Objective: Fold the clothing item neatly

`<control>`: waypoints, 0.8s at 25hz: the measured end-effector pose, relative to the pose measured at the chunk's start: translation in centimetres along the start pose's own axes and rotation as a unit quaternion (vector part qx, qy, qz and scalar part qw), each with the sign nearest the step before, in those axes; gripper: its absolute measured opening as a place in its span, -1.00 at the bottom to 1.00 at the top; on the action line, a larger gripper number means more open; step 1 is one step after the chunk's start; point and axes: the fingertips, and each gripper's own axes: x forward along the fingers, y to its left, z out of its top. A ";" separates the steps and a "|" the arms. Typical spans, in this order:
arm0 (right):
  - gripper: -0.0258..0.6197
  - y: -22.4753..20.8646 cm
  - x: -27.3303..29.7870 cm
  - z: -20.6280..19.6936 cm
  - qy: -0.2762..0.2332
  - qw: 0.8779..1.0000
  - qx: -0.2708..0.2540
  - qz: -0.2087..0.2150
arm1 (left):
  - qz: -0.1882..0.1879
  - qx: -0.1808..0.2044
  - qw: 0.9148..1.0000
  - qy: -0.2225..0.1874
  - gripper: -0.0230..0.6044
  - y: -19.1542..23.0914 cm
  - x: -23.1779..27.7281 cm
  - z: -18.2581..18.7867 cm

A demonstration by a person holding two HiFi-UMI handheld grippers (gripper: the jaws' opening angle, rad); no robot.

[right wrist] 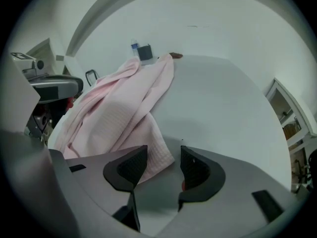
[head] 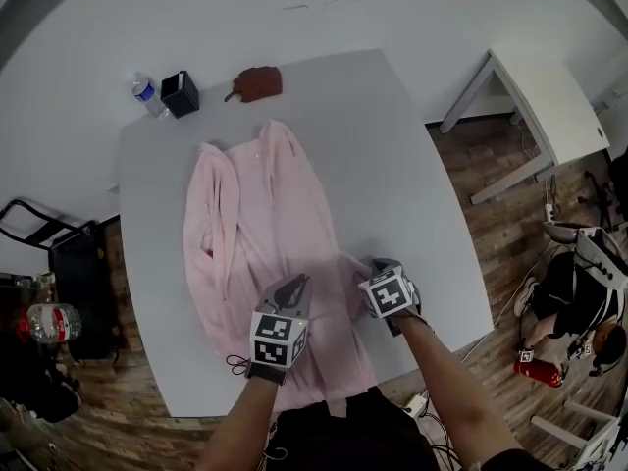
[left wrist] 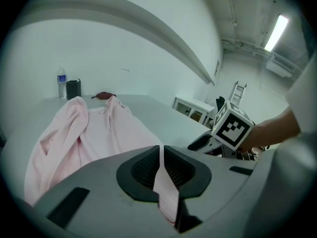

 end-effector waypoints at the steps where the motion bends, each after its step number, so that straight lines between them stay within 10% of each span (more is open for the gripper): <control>1: -0.33 0.1 0.1 -0.1 0.006 1.000 -0.007 -0.003 | 0.001 0.002 1.000 0.001 -0.83 -0.2 0.2 -0.3; 5: -0.77 0.5 0.0 -0.3 0.013 1.000 -0.016 0.001 | 0.003 0.003 1.000 0.000 -0.83 -0.4 0.9 -1.2; 20: -0.80 -6.5 -11.6 1.1 -0.090 0.988 0.119 0.028 | -0.033 0.007 0.998 0.050 -0.83 -3.1 5.2 -3.3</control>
